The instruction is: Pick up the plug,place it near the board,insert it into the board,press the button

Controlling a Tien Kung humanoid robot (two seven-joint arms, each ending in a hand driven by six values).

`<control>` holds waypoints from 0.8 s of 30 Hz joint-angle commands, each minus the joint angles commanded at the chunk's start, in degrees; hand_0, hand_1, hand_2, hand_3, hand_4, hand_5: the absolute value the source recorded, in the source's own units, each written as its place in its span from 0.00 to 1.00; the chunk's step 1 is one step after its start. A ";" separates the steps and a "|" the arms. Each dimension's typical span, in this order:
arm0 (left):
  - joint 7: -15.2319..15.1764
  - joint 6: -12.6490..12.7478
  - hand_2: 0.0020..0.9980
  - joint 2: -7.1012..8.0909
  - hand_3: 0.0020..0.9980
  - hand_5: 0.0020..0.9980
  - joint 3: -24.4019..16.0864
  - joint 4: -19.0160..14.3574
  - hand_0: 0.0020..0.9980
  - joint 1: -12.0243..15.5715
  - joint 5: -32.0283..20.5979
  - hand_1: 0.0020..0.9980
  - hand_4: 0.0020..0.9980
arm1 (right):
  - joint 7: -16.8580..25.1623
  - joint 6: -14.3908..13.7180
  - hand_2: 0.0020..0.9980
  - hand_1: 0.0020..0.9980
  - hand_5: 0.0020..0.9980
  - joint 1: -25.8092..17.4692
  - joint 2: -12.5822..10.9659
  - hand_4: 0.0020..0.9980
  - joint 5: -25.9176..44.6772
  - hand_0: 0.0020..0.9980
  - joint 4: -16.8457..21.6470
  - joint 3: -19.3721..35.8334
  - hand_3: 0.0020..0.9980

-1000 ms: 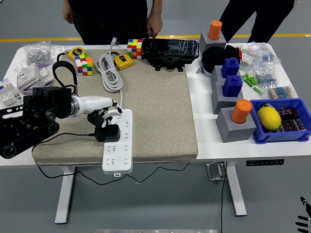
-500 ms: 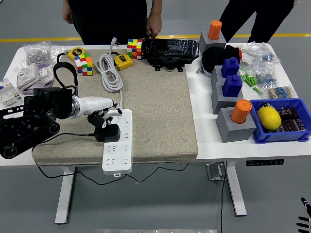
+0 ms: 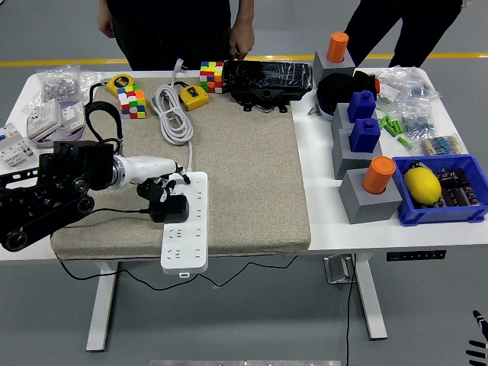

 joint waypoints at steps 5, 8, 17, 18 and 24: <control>-0.05 -0.05 0.09 -0.07 0.85 0.00 0.50 0.30 0.13 -0.20 -0.15 0.00 0.24 | 0.09 -0.04 0.71 0.75 1.00 0.08 0.02 1.00 0.04 0.85 0.00 0.05 0.76; -0.12 0.01 0.09 -0.15 0.85 0.00 0.62 0.50 0.13 -0.25 -0.17 0.00 0.24 | 0.12 -0.03 0.70 0.75 1.00 0.15 0.02 1.00 0.12 0.85 0.00 0.01 0.76; -0.27 0.00 0.09 -0.36 0.84 0.00 2.28 0.82 0.13 -0.32 -0.89 0.00 0.24 | 0.14 -0.08 0.71 0.75 1.00 0.34 -0.12 1.00 0.01 0.85 0.00 0.21 0.76; -0.26 -0.05 0.09 -0.37 0.84 0.00 2.52 0.82 0.13 -0.36 -0.99 0.00 0.24 | 0.14 -0.07 0.70 0.75 1.00 0.36 -0.14 1.00 0.01 0.85 0.00 0.19 0.76; -0.44 0.23 0.09 -0.37 0.84 0.00 2.74 0.73 0.13 -0.53 -0.94 0.00 0.24 | 0.14 -0.04 0.70 0.75 1.00 0.38 -0.12 1.00 0.06 0.85 0.00 0.14 0.76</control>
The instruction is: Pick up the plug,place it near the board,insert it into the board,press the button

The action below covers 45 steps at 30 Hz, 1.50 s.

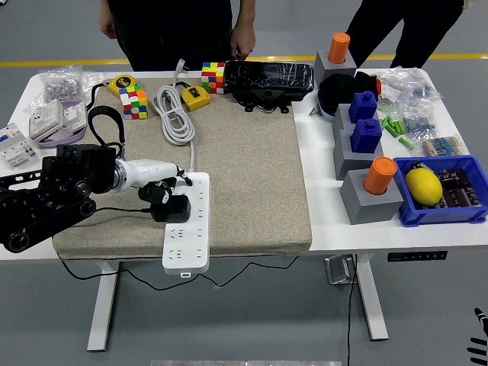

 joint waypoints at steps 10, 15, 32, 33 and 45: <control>0.20 0.29 0.09 0.30 0.84 0.00 -5.49 -1.50 0.13 1.18 2.56 0.00 0.23 | -0.05 0.03 0.70 0.75 1.00 0.03 0.15 1.00 0.09 0.85 0.00 -0.05 0.76; 0.22 0.84 0.09 0.36 0.84 0.00 -10.95 -2.89 0.13 2.51 4.93 0.00 0.23 | -0.10 0.02 0.70 0.75 1.00 -0.13 0.24 1.00 -0.08 0.85 0.00 0.13 0.76; -1.08 3.67 0.10 0.37 0.85 0.00 -24.24 -4.45 0.14 8.11 8.69 0.00 0.22 | -0.04 0.09 0.70 0.75 1.00 -0.49 0.36 1.00 0.19 0.85 0.00 -0.17 0.76; -1.20 3.90 0.10 0.48 0.85 0.00 -24.09 -4.33 0.14 8.08 8.64 0.00 0.22 | -0.03 0.09 0.70 0.75 1.00 -0.48 0.34 1.00 0.25 0.85 0.00 -0.24 0.76; -12.25 19.07 0.17 -2.18 0.85 0.00 -29.00 -2.95 0.16 12.31 3.64 0.02 0.28 | -0.05 0.10 0.70 0.75 1.00 -0.65 0.51 1.00 0.04 0.85 0.00 -0.07 0.76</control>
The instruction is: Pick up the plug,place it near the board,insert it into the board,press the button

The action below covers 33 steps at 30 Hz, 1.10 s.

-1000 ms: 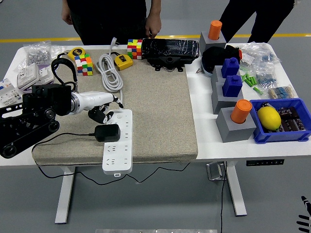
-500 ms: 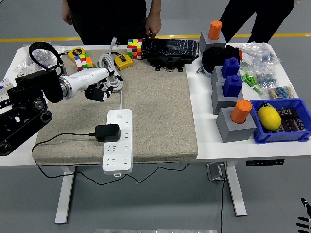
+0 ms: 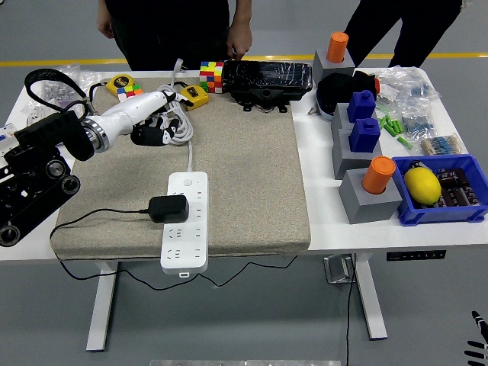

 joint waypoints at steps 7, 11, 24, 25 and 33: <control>-3.07 0.00 0.53 -2.92 0.87 0.06 -5.18 2.50 0.25 4.21 -4.69 0.40 0.55 | 0.04 0.05 0.70 0.75 1.00 0.24 0.19 1.00 -0.05 0.85 0.00 0.07 0.76; -3.19 0.07 0.86 -2.94 0.98 0.29 -5.33 3.36 0.80 4.96 -5.51 0.87 0.86 | 0.03 0.01 0.70 0.75 1.00 0.37 0.08 1.00 -0.10 0.85 0.00 0.08 0.76; -1.65 -1.21 0.83 -1.77 0.99 0.31 -4.53 3.22 0.75 4.15 -3.52 0.84 0.89 | 0.07 0.03 0.70 0.75 1.00 0.46 0.18 1.00 -0.03 0.85 0.00 0.08 0.76; -1.40 -1.46 0.83 -1.46 0.99 0.31 -4.30 2.93 0.75 3.88 -3.05 0.84 0.89 | 0.07 0.02 0.70 0.75 1.00 0.48 0.16 1.00 -0.02 0.85 0.00 0.10 0.76; 2.23 -5.67 0.39 1.64 0.95 0.30 1.24 -1.28 0.29 0.06 2.34 0.25 0.72 | 0.02 0.00 0.70 0.75 1.00 0.39 -0.05 1.00 -0.35 0.85 0.00 0.36 0.76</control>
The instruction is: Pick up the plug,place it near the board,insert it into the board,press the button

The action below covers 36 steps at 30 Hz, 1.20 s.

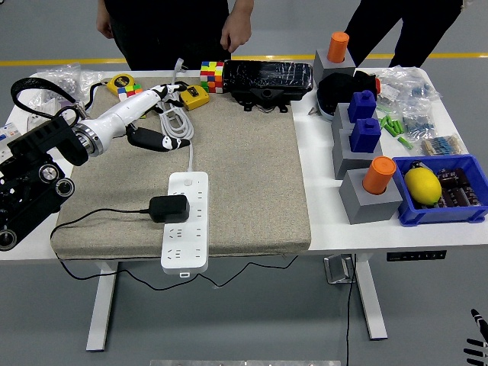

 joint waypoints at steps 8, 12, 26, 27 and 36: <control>1.85 -1.71 0.12 -0.17 0.84 0.00 4.21 -0.56 0.13 -2.12 1.97 0.00 0.43 | 0.07 0.03 0.70 0.75 1.00 0.04 0.02 1.00 0.72 0.85 0.00 -0.70 0.76; 2.55 -2.23 0.12 -0.36 0.84 0.00 6.73 -0.05 0.13 -3.34 3.04 0.00 0.43 | -0.02 0.01 0.70 0.75 1.00 -0.21 0.00 1.00 0.38 0.85 0.00 -0.42 0.76; 4.56 -3.33 0.09 -0.68 0.81 0.00 14.35 2.60 0.12 -6.00 11.05 0.00 0.32 | 0.01 -0.01 0.70 0.75 1.00 -0.14 -0.13 1.00 0.60 0.85 0.00 -0.65 0.76; 4.64 -3.45 0.09 -0.61 0.81 0.00 14.51 2.62 0.12 -6.06 11.24 0.00 0.32 | 0.00 -0.01 0.70 0.75 1.00 -0.13 -0.14 1.00 0.56 0.85 0.00 -0.61 0.76; 5.36 -5.87 0.09 0.64 0.80 0.00 17.43 2.29 0.12 -6.54 11.65 0.00 0.32 | -0.02 -0.06 0.70 0.75 1.00 -0.06 -0.25 1.00 0.36 0.85 0.00 -0.38 0.76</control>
